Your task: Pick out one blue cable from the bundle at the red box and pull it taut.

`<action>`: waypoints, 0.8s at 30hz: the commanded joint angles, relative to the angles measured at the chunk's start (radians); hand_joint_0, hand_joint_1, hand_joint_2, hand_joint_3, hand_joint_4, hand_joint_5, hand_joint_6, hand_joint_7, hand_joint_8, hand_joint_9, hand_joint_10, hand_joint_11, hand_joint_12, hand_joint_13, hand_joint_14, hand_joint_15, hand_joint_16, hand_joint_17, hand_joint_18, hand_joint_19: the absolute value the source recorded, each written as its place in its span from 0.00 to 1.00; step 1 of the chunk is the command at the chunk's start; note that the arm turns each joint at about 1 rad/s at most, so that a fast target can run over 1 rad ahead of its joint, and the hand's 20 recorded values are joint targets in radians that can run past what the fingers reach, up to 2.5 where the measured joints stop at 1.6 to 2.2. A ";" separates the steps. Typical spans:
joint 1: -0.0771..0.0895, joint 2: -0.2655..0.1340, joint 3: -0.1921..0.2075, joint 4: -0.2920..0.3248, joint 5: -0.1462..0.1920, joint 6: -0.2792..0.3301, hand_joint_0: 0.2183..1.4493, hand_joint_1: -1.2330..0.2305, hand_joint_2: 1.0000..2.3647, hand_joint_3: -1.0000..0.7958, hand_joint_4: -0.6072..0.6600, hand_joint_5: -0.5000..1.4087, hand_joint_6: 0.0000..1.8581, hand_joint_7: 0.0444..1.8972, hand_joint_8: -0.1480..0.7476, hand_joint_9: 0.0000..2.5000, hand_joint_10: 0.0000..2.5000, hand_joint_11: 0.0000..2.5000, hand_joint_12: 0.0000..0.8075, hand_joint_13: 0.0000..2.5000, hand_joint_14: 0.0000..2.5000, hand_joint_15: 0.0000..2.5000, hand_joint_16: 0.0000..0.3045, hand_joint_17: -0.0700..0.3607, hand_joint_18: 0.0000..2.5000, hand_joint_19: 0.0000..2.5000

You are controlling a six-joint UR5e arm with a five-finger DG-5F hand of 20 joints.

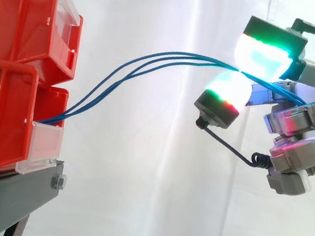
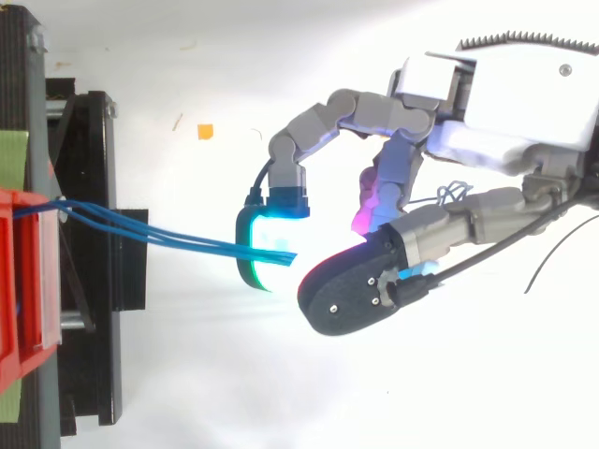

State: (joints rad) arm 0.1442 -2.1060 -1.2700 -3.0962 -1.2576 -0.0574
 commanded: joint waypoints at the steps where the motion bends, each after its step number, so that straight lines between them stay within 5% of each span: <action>1: 0.002 0.000 0.000 -0.002 0.000 -0.002 0.48 0.22 0.00 0.28 0.31 0.19 0.49 0.50 0.44 0.61 0.01 0.60 0.46 0.49 0.01 0.45 0.16 0.42 0.40 0.38; 24: 0.002 0.000 0.000 -0.018 0.000 0.001 0.42 0.18 0.00 0.28 0.32 0.20 0.50 0.51 0.42 0.64 0.01 0.60 0.46 0.50 0.01 0.45 0.16 0.41 0.41 0.38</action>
State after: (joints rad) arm 0.1465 -2.1059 -1.2699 -3.1134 -1.2578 -0.0575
